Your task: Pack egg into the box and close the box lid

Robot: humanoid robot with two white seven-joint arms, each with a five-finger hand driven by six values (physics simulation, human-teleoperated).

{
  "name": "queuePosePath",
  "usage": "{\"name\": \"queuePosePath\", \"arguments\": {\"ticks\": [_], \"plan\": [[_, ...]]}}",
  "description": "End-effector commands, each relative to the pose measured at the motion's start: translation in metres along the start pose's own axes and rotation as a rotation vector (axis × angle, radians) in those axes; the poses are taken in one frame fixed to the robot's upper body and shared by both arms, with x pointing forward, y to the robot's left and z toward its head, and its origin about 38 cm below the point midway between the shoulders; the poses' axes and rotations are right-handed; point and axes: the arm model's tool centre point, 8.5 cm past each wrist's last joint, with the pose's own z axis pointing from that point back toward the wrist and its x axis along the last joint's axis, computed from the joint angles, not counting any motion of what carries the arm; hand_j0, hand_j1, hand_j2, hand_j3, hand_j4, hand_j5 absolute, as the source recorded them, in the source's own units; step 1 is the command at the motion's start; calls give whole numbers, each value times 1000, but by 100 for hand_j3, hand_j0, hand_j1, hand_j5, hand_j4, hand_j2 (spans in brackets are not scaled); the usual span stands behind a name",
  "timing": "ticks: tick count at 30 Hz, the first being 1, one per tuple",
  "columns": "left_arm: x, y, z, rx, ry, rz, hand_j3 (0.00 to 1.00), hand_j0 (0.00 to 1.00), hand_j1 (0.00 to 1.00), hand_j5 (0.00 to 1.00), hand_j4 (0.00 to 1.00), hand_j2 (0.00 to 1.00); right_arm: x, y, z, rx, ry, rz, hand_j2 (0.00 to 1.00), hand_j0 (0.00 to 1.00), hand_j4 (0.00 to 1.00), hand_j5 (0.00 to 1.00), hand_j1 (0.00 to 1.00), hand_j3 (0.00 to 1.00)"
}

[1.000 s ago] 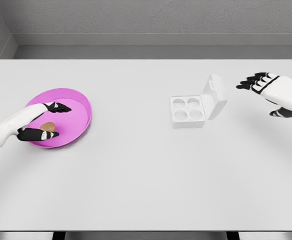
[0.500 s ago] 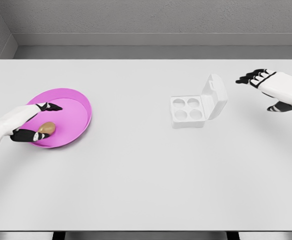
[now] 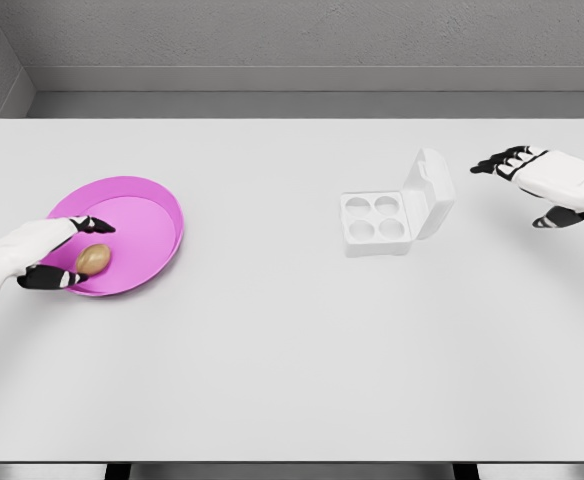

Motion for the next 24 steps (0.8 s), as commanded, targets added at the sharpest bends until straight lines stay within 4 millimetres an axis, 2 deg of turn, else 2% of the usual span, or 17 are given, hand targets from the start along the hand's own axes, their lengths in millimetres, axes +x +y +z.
{"name": "queuePosePath", "arguments": {"ticks": [1, 6, 15, 20, 24], "plan": [[0, -3, -2, -8, 6, -5, 77, 77, 77, 77, 77, 77, 0, 0, 0, -1, 0, -5, 100, 100, 100, 100, 100, 100], [0, -5, -5, -14, 4, -2, 76, 76, 76, 76, 76, 76, -1, 0, 0, 2, 2, -6, 100, 100, 100, 100, 100, 100], [3, -6, -10, -24, 17, 10, 76, 76, 76, 76, 76, 76, -1, 0, 1, 8, 3, -3, 90, 90, 90, 90, 90, 90], [3, 0, -10, -17, 11, 9, 76, 76, 76, 76, 76, 76, -1, 0, 1, 7, 2, -2, 77, 77, 77, 77, 77, 77], [7, 19, -8, -42, -16, 0, 76, 76, 76, 76, 76, 76, -1, 0, 1, 7, 2, -2, 76, 76, 76, 76, 76, 76]]}}
